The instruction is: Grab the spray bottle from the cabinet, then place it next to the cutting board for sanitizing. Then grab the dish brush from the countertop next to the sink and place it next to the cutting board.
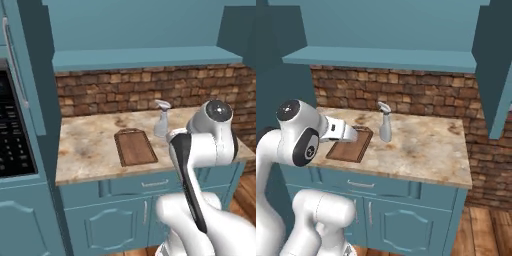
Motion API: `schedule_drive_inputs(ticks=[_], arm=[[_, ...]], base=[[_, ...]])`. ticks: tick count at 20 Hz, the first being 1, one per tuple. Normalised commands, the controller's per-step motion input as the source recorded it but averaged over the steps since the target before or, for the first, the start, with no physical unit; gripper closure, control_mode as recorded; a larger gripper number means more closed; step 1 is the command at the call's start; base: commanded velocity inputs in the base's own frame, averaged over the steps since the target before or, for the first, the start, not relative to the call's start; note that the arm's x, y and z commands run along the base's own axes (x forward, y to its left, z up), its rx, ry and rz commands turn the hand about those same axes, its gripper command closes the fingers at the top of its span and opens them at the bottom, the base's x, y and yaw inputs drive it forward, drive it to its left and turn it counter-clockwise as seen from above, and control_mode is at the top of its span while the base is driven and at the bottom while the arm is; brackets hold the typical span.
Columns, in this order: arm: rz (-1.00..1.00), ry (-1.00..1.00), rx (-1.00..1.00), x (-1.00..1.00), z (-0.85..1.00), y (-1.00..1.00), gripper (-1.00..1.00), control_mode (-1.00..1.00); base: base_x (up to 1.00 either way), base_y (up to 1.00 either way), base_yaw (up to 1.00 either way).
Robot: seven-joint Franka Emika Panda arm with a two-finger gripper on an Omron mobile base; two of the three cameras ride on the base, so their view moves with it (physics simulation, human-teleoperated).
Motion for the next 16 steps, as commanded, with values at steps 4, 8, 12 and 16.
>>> schedule_drive_inputs(ticks=[4,8,12,16], arm=[[0.0,0.0,0.0,0.0,0.0,0.0,-1.0,1.0],[0.0,0.0,0.0,0.0,0.0,0.0,-1.0,1.0],[0.0,0.0,0.0,0.0,0.0,0.0,-1.0,1.0],[0.0,0.0,0.0,0.0,0.0,0.0,-1.0,1.0]], base=[[-1.0,0.29,0.03],[-1.0,0.26,0.24],[-0.07,0.07,0.93],[0.0,0.0,1.0]])
